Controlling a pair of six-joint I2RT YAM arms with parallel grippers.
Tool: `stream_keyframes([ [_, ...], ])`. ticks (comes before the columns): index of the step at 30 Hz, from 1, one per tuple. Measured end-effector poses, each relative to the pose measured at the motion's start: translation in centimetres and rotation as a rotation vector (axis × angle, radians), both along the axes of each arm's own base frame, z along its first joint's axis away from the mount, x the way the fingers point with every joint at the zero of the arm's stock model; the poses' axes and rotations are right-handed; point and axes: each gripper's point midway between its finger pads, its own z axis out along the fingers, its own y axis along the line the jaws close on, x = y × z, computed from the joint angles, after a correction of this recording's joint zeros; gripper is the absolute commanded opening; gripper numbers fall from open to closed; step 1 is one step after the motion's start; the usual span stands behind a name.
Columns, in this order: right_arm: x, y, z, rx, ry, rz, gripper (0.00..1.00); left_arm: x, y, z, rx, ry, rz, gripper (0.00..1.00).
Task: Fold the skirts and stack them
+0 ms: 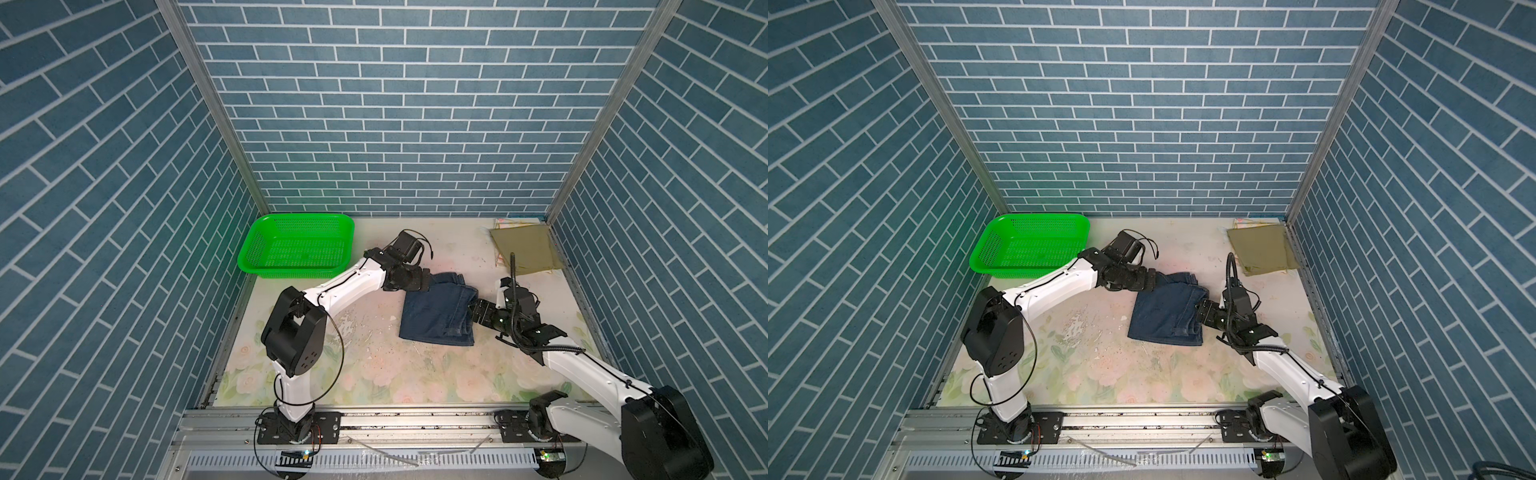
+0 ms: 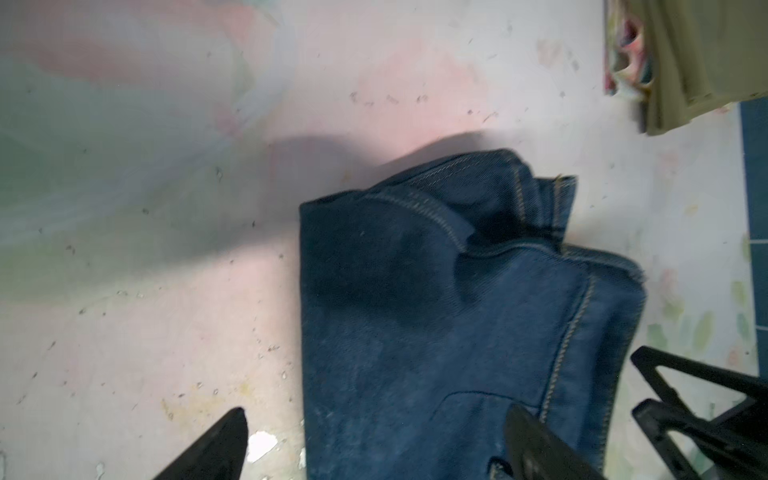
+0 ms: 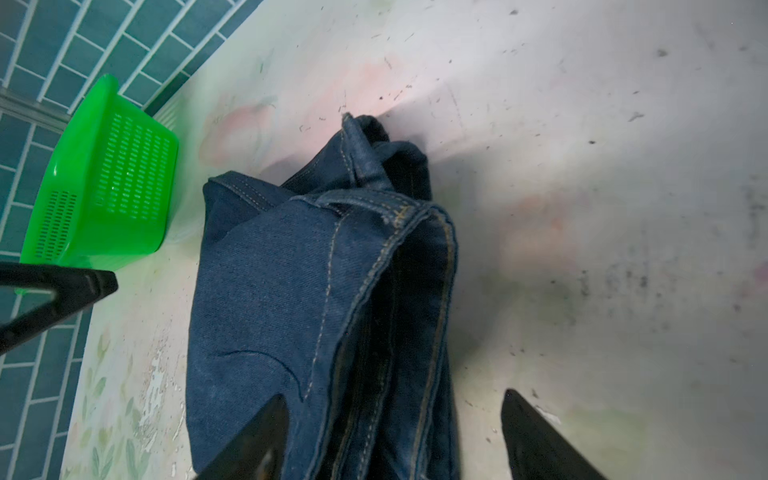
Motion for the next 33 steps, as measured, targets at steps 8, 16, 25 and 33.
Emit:
stream_keyframes([
  [8,0.8,1.1,-3.5,-0.045,0.114,0.027,0.64,0.0,0.9,-0.1,-0.006,-0.014,0.006,0.97],
  [16,2.7,4.2,-0.5,-0.028,0.025,0.107,0.01,-0.3,1.6,-0.2,-0.028,-0.024,0.014,0.97],
  [25,3.3,7.4,2.7,-0.005,-0.02,0.171,0.0,-0.1,3.9,-0.4,-0.042,-0.02,0.056,0.97],
  [33,3.5,8.4,2.2,0.007,0.008,0.202,0.0,0.4,4.4,0.1,-0.052,-0.033,0.07,0.97],
])
